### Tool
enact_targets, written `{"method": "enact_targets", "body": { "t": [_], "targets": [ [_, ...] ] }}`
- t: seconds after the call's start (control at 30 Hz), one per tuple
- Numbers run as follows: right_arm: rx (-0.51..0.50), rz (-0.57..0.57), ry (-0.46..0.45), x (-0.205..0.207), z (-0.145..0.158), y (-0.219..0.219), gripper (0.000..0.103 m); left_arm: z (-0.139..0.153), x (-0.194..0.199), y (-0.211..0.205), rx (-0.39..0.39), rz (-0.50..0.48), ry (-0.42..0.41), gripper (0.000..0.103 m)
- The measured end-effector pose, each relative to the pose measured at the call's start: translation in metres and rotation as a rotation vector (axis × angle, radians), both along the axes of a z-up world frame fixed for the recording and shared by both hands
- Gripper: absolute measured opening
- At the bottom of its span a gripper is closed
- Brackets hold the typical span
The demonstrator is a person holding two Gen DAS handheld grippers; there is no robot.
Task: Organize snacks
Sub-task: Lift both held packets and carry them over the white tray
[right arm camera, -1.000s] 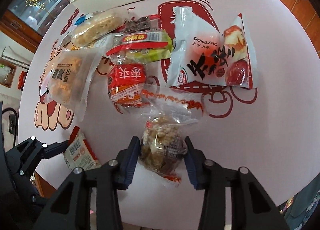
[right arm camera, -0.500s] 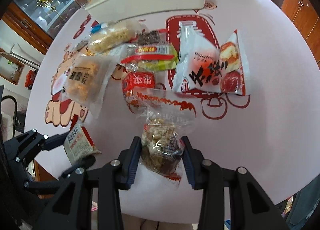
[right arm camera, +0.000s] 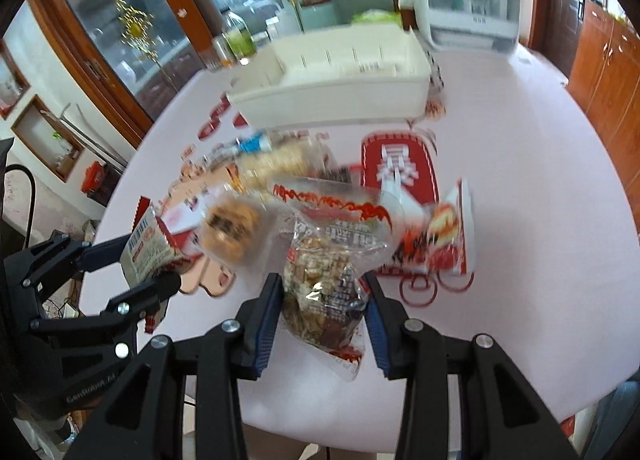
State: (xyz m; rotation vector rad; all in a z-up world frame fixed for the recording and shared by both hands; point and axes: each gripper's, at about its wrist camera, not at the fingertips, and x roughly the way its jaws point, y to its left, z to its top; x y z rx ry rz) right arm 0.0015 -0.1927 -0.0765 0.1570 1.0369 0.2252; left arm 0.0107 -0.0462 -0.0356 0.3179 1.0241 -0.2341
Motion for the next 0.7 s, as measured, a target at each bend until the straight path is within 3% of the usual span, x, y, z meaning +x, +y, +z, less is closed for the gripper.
{"method": "enact_targets", "body": {
  "t": [0.33, 0.57, 0.7],
  "targets": [
    [-0.047, -0.005, -0.197, 0.045, 0.08, -0.002, 0.041, 0.083, 0.056, 0.015, 0.098, 0.008, -0.195, 0.05],
    [-0.111, -0.064, -0.249, 0.106, 0.115, 0.004, 0.041, 0.116, 0.134, 0.026, 0.113, -0.033, -0.267, 0.05],
    [-0.143, -0.106, -0.266, 0.156, 0.128, 0.01, 0.041, 0.119, 0.186, 0.026, 0.101, -0.053, -0.287, 0.051]
  ]
}}
